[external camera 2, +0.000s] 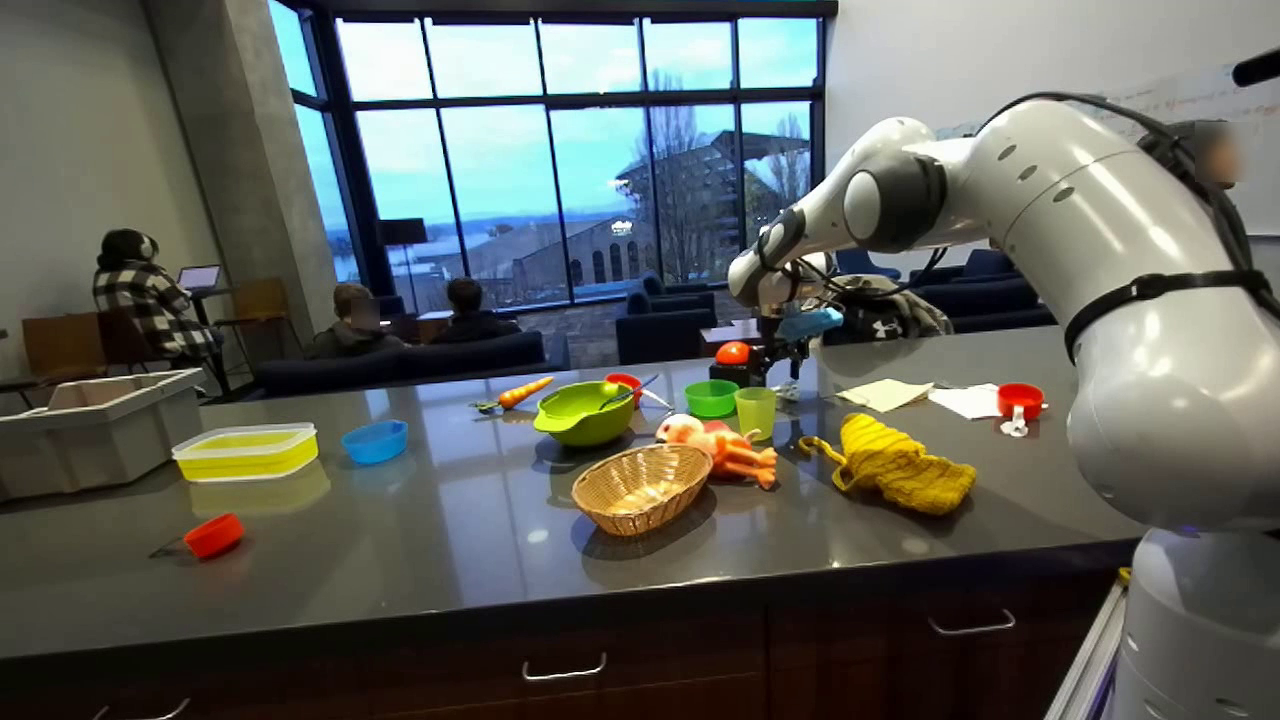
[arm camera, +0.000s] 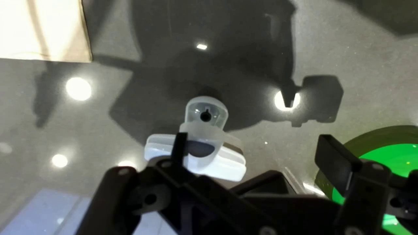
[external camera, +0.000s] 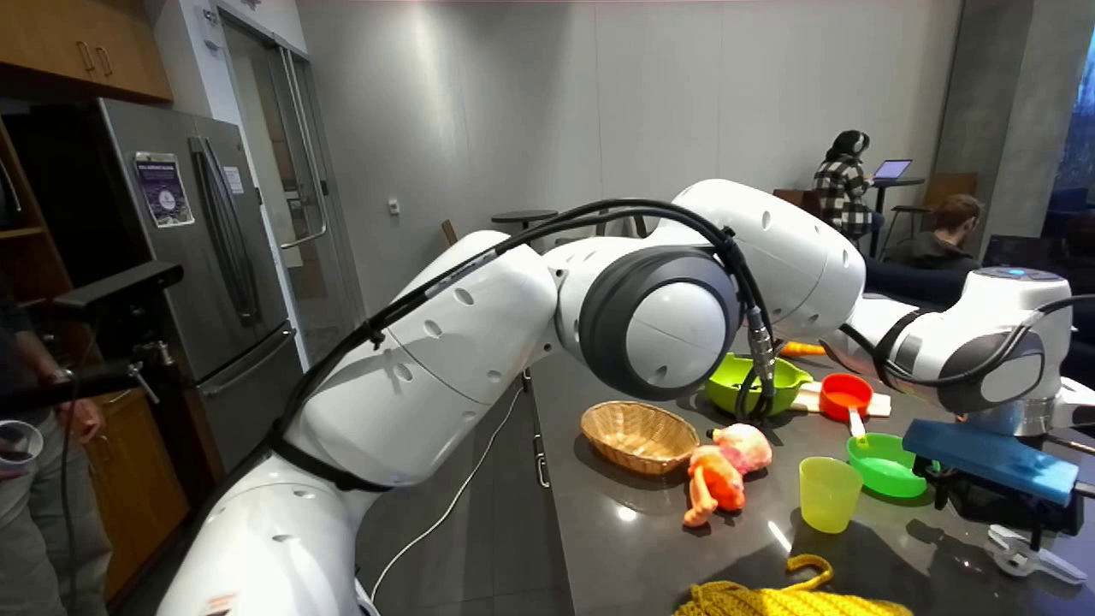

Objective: Put the white object into the green bowl

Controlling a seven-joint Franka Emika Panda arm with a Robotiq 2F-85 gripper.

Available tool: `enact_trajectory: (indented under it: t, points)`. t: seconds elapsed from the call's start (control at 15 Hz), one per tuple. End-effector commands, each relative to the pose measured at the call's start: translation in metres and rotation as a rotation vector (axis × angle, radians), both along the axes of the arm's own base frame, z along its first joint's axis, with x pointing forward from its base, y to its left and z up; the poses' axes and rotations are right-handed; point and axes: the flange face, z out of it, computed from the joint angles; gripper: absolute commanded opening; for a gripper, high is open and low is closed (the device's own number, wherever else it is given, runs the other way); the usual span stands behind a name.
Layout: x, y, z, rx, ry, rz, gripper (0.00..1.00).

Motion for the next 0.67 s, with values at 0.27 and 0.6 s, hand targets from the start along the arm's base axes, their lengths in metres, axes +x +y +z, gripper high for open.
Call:
enact_trajectory:
  t: [0.27, 0.6]
  points:
    - [-0.0007, 0.0029, 0.0108, 0.014, 0.025, -0.025, 0.68]
    - [-0.0001, 0.0028, 0.0141, 0.023, 0.021, -0.02, 0.28]
